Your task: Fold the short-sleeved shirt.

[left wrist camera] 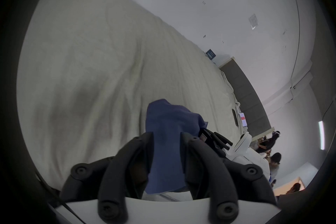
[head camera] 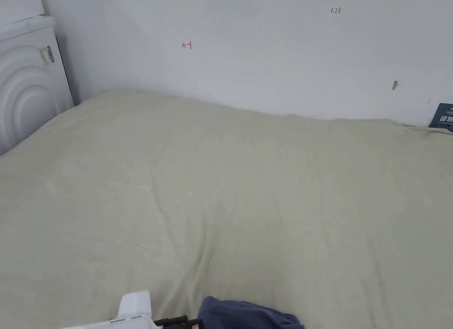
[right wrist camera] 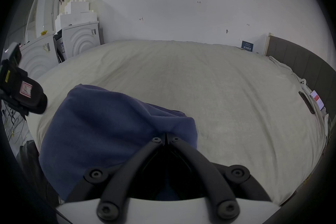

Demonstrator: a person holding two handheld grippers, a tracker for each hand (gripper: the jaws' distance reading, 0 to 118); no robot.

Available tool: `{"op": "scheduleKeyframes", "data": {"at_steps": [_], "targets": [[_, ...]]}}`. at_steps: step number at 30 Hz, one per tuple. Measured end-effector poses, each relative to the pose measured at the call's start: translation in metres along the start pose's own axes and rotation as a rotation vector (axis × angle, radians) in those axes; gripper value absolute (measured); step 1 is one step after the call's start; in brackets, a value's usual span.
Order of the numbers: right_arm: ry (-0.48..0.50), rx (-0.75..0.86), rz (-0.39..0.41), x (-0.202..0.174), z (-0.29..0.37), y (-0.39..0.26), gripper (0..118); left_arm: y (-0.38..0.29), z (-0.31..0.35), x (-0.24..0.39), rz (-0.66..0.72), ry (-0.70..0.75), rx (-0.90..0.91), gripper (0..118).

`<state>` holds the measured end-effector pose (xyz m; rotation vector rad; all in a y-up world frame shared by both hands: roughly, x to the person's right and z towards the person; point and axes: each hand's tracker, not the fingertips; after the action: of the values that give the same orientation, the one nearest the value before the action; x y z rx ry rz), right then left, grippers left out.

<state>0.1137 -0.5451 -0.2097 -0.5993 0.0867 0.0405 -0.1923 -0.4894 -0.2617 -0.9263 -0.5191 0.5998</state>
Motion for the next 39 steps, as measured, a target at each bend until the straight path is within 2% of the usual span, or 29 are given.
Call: {"op": "scheduleKeyframes", "data": {"at_steps": [5,11,17,28,29,34,36,39], "targets": [[0.020,-0.001,-0.018,0.004,0.002,0.000,1,0.013,-0.037,-0.010,-0.031,-0.045,-0.151,55],[0.026,0.005,-0.026,0.006,0.002,-0.002,1,0.025,-0.057,-0.010,-0.080,-0.048,-0.223,55],[0.032,0.008,-0.023,0.008,0.004,-0.003,1,0.035,-0.044,-0.012,-0.135,-0.007,-0.240,55],[0.035,0.007,-0.036,0.009,0.004,-0.003,1,0.020,-0.057,-0.019,-0.108,-0.008,-0.266,54],[0.036,0.006,-0.037,0.009,0.004,-0.003,1,0.019,-0.058,-0.018,-0.116,-0.001,-0.264,52],[0.030,0.009,-0.032,0.007,0.004,-0.003,1,0.017,-0.058,-0.013,-0.137,0.017,-0.252,24],[0.029,0.012,-0.032,0.006,0.004,-0.004,1,0.018,-0.057,-0.014,-0.129,0.014,-0.247,17],[0.027,0.020,-0.027,0.006,0.006,-0.004,1,0.018,-0.051,-0.013,-0.131,0.008,-0.239,14]]}}
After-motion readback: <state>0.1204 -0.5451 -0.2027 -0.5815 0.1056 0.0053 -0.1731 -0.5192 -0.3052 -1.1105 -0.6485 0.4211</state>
